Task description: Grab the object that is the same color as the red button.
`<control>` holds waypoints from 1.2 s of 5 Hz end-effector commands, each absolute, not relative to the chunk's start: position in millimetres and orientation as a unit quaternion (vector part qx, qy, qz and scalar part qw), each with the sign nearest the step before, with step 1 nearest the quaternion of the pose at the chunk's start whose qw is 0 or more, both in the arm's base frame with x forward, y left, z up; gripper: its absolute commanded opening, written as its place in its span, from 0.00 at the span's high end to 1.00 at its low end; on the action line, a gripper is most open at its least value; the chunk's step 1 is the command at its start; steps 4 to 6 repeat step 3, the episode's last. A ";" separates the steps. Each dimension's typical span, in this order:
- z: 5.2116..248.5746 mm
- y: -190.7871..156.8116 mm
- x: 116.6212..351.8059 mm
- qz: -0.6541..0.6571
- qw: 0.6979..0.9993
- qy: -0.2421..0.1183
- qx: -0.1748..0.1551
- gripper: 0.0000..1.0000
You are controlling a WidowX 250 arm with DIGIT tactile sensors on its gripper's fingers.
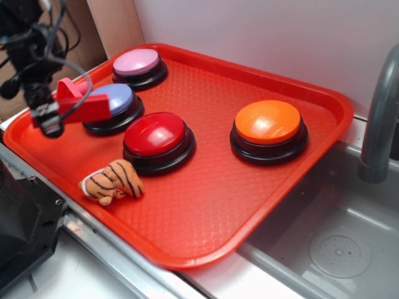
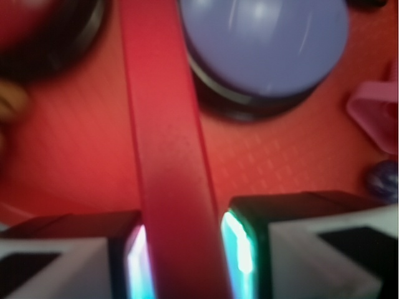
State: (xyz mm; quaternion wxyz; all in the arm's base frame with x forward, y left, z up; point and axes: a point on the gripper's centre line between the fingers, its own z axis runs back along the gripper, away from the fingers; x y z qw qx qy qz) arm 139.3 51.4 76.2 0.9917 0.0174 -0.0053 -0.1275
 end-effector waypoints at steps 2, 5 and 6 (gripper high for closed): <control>130.9 -2.9 193.7 -0.057 0.998 -0.018 0.015 1.00; 127.9 0.4 185.8 -0.025 1.000 0.005 0.009 1.00; 127.9 0.4 185.8 -0.025 1.000 0.005 0.009 1.00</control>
